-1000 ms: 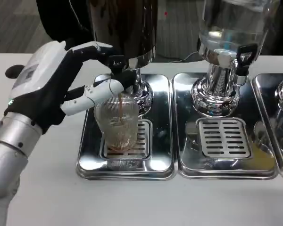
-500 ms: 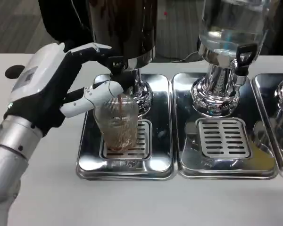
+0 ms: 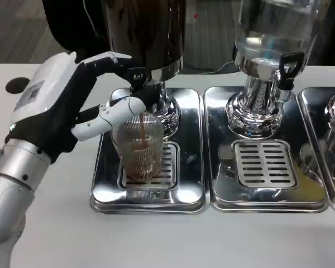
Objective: Grasp the cup under the faucet to collect the drink, then remove the cup.
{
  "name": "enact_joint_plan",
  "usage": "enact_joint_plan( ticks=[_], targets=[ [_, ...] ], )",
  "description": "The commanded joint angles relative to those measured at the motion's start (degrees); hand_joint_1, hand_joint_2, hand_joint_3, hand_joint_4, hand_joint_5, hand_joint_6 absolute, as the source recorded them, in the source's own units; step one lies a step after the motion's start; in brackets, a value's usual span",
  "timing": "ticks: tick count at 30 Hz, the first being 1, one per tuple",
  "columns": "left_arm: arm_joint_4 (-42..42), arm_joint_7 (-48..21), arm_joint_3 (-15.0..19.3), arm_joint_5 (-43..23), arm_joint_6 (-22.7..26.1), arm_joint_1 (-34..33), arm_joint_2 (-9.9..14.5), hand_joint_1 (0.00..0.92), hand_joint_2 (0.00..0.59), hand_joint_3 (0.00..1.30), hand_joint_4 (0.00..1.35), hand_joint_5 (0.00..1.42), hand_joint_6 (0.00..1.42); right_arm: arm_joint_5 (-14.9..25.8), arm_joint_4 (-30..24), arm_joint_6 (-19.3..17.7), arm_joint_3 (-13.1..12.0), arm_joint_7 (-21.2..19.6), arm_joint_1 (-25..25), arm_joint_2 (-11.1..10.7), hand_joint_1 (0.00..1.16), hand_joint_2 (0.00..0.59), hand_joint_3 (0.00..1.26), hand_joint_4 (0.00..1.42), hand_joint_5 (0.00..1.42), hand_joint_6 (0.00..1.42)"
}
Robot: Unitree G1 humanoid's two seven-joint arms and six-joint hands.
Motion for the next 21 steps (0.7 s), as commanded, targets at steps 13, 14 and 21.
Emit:
enact_joint_plan(
  ticks=[13, 14, 21],
  targets=[
    [-0.1, -0.9, -0.9, 0.0, -0.4, 1.7, -0.1, 0.0, 0.088, 0.53, 0.44, 0.23, 0.0, 1.4, -0.1, -0.6, -0.4, -0.4, -0.4, -0.4, 0.78, 0.522, 0.42, 0.41, 0.34, 0.26],
    [-0.2, -1.0, -0.9, 0.1, -0.4, 1.7, -0.1, 0.0, 0.088, 0.54, 0.44, 0.23, 0.0, 1.4, -0.1, -0.6, -0.5, -0.4, -0.3, -0.5, 0.78, 0.522, 0.42, 0.41, 0.34, 0.26],
    [-0.4, -1.0, -1.2, 0.1, -0.4, 1.7, -0.3, 0.0, 0.088, 0.54, 0.44, 0.23, 0.0, 1.5, -0.4, -0.7, -0.4, -0.4, -0.2, -0.4, 0.78, 0.522, 0.42, 0.41, 0.34, 0.26]
  ],
)
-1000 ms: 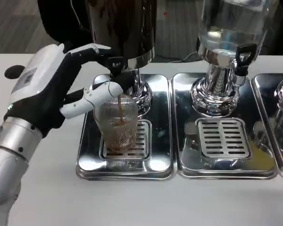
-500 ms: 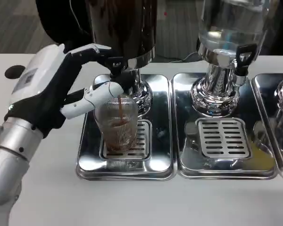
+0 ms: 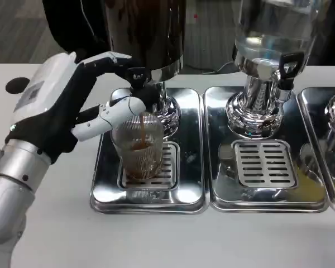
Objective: Grasp the cup under the faucet to collect the drink, then remove the cup.
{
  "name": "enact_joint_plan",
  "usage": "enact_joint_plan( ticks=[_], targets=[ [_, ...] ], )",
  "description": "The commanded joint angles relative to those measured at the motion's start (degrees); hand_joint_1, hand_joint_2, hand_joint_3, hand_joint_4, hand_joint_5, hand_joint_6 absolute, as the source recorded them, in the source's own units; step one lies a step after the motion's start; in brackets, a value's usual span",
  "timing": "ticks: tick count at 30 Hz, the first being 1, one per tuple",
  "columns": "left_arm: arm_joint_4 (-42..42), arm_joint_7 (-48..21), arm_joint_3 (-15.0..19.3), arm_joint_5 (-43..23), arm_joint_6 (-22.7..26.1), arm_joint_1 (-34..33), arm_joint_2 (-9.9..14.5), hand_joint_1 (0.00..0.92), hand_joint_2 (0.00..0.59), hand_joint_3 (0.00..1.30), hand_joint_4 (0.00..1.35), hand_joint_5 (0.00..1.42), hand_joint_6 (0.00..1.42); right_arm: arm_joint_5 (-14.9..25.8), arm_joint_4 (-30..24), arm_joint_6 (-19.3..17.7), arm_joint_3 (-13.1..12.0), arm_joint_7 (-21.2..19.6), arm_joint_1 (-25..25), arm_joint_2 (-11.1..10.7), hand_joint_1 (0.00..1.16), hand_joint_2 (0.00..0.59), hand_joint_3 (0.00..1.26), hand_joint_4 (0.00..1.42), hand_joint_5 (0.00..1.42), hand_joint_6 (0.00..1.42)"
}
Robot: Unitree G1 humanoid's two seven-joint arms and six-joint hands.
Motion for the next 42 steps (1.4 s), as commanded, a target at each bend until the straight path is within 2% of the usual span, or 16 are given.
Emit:
enact_joint_plan(
  ticks=[1, 16, 19, 21, 27, 31, 39, 42],
  targets=[
    [-0.4, -1.3, -1.1, 0.0, -0.4, 1.6, -0.1, 0.0, 0.088, 0.55, 0.44, 0.24, 0.0, 0.6, -0.5, -0.7, -0.5, -0.4, 0.3, -0.2, 0.78, 0.522, 0.42, 0.41, 0.34, 0.26],
    [-0.6, -1.5, 0.0, -0.8, -0.4, 2.1, 0.2, 0.0, 0.088, 0.54, 0.44, 0.24, 0.0, 1.0, -0.4, -0.9, -0.5, -0.4, 0.6, -0.2, 0.77, 0.532, 0.42, 0.41, 0.34, 0.26],
    [-1.0, -1.4, 0.2, -1.2, -0.5, 2.8, 0.0, 0.0, 0.088, 0.52, 0.37, 0.23, 0.0, 0.9, -0.2, -1.0, -0.2, -0.3, 0.6, -0.2, 0.77, 0.533, 0.42, 0.41, 0.34, 0.26],
    [-1.2, -1.2, 0.9, -2.6, -0.6, 3.6, -0.6, 0.0, 0.088, 0.49, 0.3, 0.21, 0.0, 1.0, -0.2, -1.0, -0.2, -0.3, 0.6, -0.1, 0.77, 0.534, 0.42, 0.41, 0.34, 0.26],
    [-1.7, -0.8, 2.3, -4.6, -1.9, 5.2, -0.7, 0.0, 0.058, 0.2, 0.01, 0.06, 0.0, 1.2, -0.3, -0.9, -0.2, -0.3, 0.7, -0.1, 0.77, 0.535, 0.42, 0.41, 0.34, 0.26],
    [-1.0, -1.0, 3.2, -5.6, -3.3, 5.9, -0.3, 0.0, 0.029, 0.01, 0.0, 0.0, 0.0, 1.3, -0.7, -0.8, -0.2, -0.1, 0.7, -0.2, 0.77, 0.535, 0.42, 0.41, 0.34, 0.26],
    [-0.3, -2.0, 4.5, -5.9, -5.9, 7.7, 1.0, 0.0, 0.009, 0.0, 0.0, 0.0, 0.0, 1.3, -1.0, -0.6, -0.1, -0.1, 0.7, 0.0, 0.77, 0.535, 0.42, 0.41, 0.34, 0.26],
    [-1.0, -2.7, 5.6, -5.5, -8.0, 9.7, 2.6, 0.0, 0.011, 0.0, 0.0, 0.0, 0.0, 1.3, -1.0, -0.5, -0.1, -0.1, 0.7, 0.0, 0.77, 0.535, 0.42, 0.41, 0.34, 0.26]
  ],
)
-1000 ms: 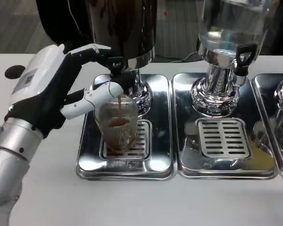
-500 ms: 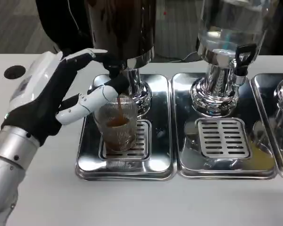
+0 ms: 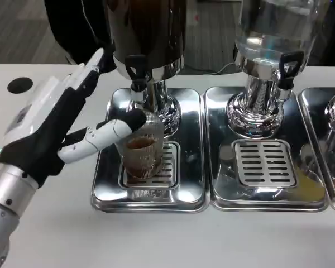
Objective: Grasp the cup under the faucet to collect the drink, then remove the cup.
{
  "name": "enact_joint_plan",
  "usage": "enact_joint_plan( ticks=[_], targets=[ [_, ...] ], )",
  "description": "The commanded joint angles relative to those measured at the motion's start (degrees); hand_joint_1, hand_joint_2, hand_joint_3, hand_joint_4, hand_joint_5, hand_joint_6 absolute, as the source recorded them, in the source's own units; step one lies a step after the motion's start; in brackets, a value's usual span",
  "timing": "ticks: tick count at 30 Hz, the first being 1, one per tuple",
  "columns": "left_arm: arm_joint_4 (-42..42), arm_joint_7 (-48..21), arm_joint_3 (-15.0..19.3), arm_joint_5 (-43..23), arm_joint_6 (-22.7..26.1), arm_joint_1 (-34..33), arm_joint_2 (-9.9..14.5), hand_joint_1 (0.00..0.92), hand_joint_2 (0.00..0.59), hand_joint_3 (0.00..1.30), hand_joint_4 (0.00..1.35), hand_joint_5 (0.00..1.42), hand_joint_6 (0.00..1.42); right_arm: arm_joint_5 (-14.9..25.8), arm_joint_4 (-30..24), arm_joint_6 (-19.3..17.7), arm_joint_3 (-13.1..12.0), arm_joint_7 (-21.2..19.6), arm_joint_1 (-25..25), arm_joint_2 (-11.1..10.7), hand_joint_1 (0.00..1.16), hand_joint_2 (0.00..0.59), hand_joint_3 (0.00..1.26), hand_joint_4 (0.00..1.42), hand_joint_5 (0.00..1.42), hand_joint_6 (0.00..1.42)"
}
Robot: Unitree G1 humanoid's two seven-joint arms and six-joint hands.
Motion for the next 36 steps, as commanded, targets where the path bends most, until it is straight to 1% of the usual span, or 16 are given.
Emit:
enact_joint_plan(
  ticks=[1, 4, 7, 9, 11, 14, 17, 21, 23, 26, 28, 30, 32, 35, 36],
  targets=[
    [-0.7, -1.5, 1.8, 0.0, -3.7, 3.2, 2.8, 0.0, 0.012, 0.0, 0.0, 0.0, 0.0, 0.5, -0.5, -0.3, -0.1, -0.1, 0.0, 0.1, 0.77, 0.535, 0.42, 0.41, 0.34, 0.26],
    [-1.5, -1.9, 3.5, -0.1, -5.8, 5.6, 4.4, 0.0, 0.014, 0.0, 0.0, 0.0, 0.0, 0.5, -0.3, -0.3, -0.1, -0.2, -0.1, 0.1, 0.77, 0.535, 0.42, 0.41, 0.34, 0.26],
    [-2.3, -2.5, 5.9, -1.2, -8.4, 9.0, 5.3, 0.0, 0.015, 0.0, 0.0, 0.0, 0.0, 0.4, 0.0, -0.4, 0.1, -0.3, -0.1, 0.3, 0.76, 0.534, 0.42, 0.41, 0.34, 0.26],
    [-2.5, -2.9, 8.3, -1.7, -11.5, 12.6, 6.5, 0.0, 0.017, 0.0, 0.0, 0.0, 0.0, 0.0, 0.3, -0.5, 0.5, -0.5, -0.2, 0.7, 0.76, 0.534, 0.42, 0.41, 0.34, 0.26],
    [-1.1, -3.0, 10.6, -2.1, -14.8, 15.8, 7.4, 0.0, 0.019, 0.0, 0.0, 0.0, 0.0, -0.4, 0.6, -0.5, 0.8, -0.6, -0.2, 1.0, 0.76, 0.534, 0.42, 0.41, 0.34, 0.26],
    [1.4, -2.9, 12.7, -2.5, -18.0, 18.2, 8.0, 0.0, 0.02, 0.0, 0.0, 0.0, 0.0, -1.1, 1.2, -0.5, 1.4, -0.9, -0.5, 1.3, 0.77, 0.525, 0.41, 0.41, 0.34, 0.26],
    [4.7, -2.8, 14.2, -2.0, -22.1, 20.9, 8.7, 0.0, 0.02, 0.0, 0.0, 0.0, 0.0, -1.8, 2.5, -0.3, 2.3, -1.2, -1.2, 1.6, 0.77, 0.513, 0.4, 0.41, 0.34, 0.26],
    [9.6, -2.1, 15.7, -1.1, -26.7, 23.1, 9.7, 0.0, 0.02, 0.0, 0.0, 0.0, 0.0, -2.2, 4.1, -0.2, 3.4, -1.6, -2.0, 1.8, 0.79, 0.479, 0.38, 0.39, 0.34, 0.26],
    [12.0, -1.2, 16.5, -0.4, -28.5, 23.7, 10.1, 0.0, 0.02, 0.0, 0.0, 0.0, 0.0, -2.0, 5.0, -0.2, 4.0, -1.7, -2.5, 1.9, 0.79, 0.444, 0.37, 0.39, 0.34, 0.27],
    [15.0, 0.7, 18.1, 1.2, -31.1, 24.1, 10.4, 0.0, 0.016, 0.0, 0.0, 0.0, 0.0, -1.2, 6.4, -0.1, 4.9, -1.7, -3.2, 2.0, 0.8, 0.428, 0.36, 0.38, 0.34, 0.28],
    [17.5, 3.1, 19.4, 3.9, -33.7, 24.5, 11.0, 0.0, 0.014, 0.0, 0.0, 0.0, 0.0, -0.8, 7.3, 0.0, 5.6, -1.8, -3.6, 2.2, 0.8, 0.409, 0.35, 0.38, 0.34, 0.28],
    [19.2, 4.8, 20.2, 5.7, -35.6, 25.0, 11.3, 0.0, 0.012, 0.0, 0.0, 0.0, 0.0, -0.5, 7.9, 0.1, 6.2, -1.9, -3.9, 2.4, 0.8, 0.401, 0.34, 0.37, 0.34, 0.28],
    [20.7, 6.5, 21.0, 7.2, -37.1, 25.6, 11.5, 0.0, 0.011, 0.0, 0.0, 0.0, 0.0, -0.3, 8.1, 0.2, 6.5, -2.0, -4.0, 2.5, 0.81, 0.377, 0.32, 0.37, 0.34, 0.28],
    [22.8, 9.9, 22.6, 10.0, -39.0, 26.7, 11.9, 0.0, 0.009, 0.0, 0.0, 0.0, 0.0, 0.0, 8.3, 0.3, 6.9, -1.9, -4.0, 2.6, 0.82, 0.356, 0.29, 0.34, 0.32, 0.3],
    [23.5, 11.3, 23.0, 11.4, -39.5, 27.1, 12.0, 0.0, 0.009, 0.0, 0.0, 0.0, 0.0, 1.1, 8.9, 0.3, 7.4, -1.4, -4.2, 2.5, 0.82, 0.341, 0.28, 0.33, 0.31, 0.3]
  ],
)
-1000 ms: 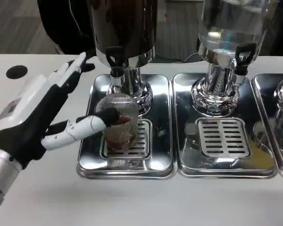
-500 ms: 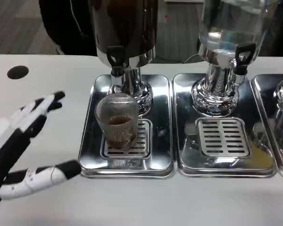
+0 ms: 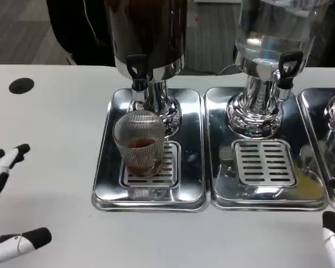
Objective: Grasp the cup under the faucet to collect the drink, then remove the cup.
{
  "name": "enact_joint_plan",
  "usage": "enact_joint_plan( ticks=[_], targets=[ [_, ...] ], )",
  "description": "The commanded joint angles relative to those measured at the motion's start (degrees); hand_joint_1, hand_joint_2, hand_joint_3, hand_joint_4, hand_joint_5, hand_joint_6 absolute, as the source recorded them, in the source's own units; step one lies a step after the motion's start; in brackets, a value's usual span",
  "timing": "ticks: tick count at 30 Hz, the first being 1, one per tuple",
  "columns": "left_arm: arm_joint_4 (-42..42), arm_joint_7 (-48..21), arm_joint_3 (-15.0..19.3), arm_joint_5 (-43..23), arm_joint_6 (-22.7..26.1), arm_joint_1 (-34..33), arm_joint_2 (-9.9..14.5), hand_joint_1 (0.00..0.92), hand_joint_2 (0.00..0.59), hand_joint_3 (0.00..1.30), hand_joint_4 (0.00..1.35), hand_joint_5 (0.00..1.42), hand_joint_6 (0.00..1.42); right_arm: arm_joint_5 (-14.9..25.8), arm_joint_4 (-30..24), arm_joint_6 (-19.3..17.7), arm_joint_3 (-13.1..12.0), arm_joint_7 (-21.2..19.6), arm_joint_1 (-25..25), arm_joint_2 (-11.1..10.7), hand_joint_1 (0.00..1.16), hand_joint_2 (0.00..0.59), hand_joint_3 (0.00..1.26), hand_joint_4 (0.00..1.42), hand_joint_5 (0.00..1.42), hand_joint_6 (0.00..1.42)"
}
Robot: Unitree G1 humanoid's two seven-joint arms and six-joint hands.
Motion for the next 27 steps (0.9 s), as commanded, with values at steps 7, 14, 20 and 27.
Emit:
enact_joint_plan(
  ticks=[7, 14, 20, 27],
  targets=[
    [5.6, 9.8, 1.8, 8.7, -4.4, 3.1, 1.8, 0.0, 0.008, 0.0, 0.0, 0.0, 0.0, 7.2, 4.6, 0.3, 3.4, 2.9, -2.3, -0.6, 0.82, 0.265, 0.22, 0.28, 0.29, 0.31],
    [8.4, 11.6, 1.2, 9.4, -6.2, 4.6, 2.7, 0.0, 0.007, 0.0, 0.0, 0.0, 0.0, 9.1, 10.8, 0.9, 6.2, 4.0, -8.2, -0.2, 0.87, 0.217, 0.18, 0.26, 0.29, 0.36],
    [9.8, 12.3, 1.0, 9.2, -6.6, 5.4, 3.4, 0.0, 0.007, 0.0, 0.0, 0.0, 0.0, 7.6, 14.4, 2.4, 8.1, 3.5, -13.2, -0.2, 0.89, 0.207, 0.17, 0.23, 0.28, 0.37],
    [10.3, 12.7, 1.2, 9.1, -6.7, 6.2, 3.6, 0.0, 0.007, 0.0, 0.0, 0.0, 0.0, 5.8, 17.5, 4.6, 10.7, 3.0, -18.8, 0.1, 0.91, 0.198, 0.17, 0.22, 0.28, 0.38]
  ],
)
